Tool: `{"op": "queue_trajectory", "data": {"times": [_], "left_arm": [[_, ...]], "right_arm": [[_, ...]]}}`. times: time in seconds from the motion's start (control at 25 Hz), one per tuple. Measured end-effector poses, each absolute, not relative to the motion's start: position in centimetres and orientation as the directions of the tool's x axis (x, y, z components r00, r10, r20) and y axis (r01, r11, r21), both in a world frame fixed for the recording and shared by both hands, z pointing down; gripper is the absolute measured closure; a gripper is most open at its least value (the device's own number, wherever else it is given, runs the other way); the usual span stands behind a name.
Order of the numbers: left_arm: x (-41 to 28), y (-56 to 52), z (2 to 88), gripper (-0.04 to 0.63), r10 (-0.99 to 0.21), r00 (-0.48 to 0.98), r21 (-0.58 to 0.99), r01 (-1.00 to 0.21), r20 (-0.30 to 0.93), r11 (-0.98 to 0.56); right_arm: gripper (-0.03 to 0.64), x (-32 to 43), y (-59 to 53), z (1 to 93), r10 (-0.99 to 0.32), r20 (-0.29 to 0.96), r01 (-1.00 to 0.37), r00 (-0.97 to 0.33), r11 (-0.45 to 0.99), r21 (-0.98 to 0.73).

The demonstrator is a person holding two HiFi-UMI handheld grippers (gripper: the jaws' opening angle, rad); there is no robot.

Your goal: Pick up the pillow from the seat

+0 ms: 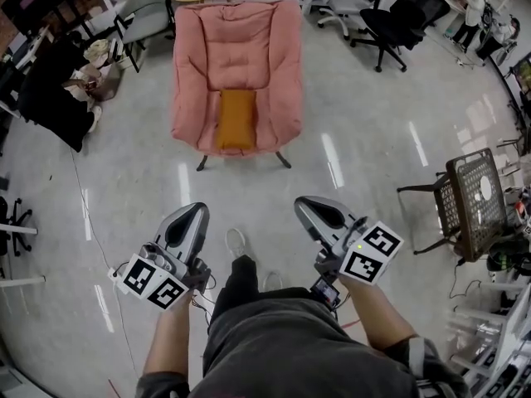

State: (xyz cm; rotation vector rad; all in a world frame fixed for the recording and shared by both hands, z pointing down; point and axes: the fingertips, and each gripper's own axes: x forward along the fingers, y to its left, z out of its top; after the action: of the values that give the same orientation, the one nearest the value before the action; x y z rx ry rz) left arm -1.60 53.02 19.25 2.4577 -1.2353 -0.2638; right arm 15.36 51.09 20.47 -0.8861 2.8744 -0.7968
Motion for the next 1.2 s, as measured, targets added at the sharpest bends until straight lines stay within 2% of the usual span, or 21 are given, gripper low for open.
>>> {"op": "queue_trajectory", "data": {"times": [0.64, 1.2], "left_arm": [[-12.6, 36.9, 20.9, 0.586, -0.748, 0.663, 0.444, -0.679, 0.028, -0.585], [-16.0, 26.9, 23.0, 0.584, -0.724, 0.686, 0.469, -0.664, 0.072, -0.583]], "right_arm": [[0.604, 4.3, 36.8, 20.6, -0.584, 0.162, -0.580, -0.795, 0.654, -0.486], [0.604, 0.6, 27.6, 22.1, -0.602, 0.181, -0.597, -0.777, 0.615, -0.515]]}}
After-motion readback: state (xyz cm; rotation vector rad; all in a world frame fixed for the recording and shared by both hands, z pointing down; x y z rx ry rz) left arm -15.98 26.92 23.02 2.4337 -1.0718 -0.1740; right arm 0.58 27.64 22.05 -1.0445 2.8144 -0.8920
